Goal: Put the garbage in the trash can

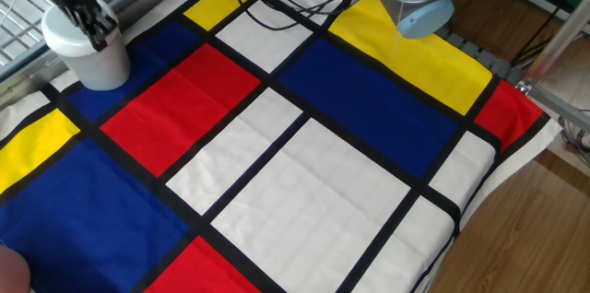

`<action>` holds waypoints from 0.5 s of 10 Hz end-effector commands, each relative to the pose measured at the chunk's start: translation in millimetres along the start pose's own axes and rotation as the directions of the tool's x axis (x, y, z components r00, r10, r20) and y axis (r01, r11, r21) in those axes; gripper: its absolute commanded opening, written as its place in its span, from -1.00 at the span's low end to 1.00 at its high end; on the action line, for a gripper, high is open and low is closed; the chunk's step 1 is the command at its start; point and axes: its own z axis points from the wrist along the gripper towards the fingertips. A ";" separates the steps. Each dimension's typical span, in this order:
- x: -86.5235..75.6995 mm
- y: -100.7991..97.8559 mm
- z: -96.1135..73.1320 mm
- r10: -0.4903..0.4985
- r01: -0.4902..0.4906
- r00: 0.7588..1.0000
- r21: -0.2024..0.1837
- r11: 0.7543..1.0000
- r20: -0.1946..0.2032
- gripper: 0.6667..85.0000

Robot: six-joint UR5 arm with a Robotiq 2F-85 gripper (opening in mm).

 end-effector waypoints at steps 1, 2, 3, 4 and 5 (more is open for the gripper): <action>2.1 -8.4 -3.2 -0.055 0.055 0.999 -0.011 0.998 0.001 -0.99; 2.1 -7.6 -3.2 -0.062 0.062 0.998 -0.014 0.998 0.002 -0.99; 1.4 -4.4 -3.3 -0.065 0.065 0.998 -0.026 0.998 0.005 -0.99; -0.6 -3.8 -3.3 -0.066 0.066 0.998 -0.028 0.997 0.013 -0.99; 1.4 -4.8 -3.3 -0.056 0.056 0.998 -0.025 0.998 0.005 -0.98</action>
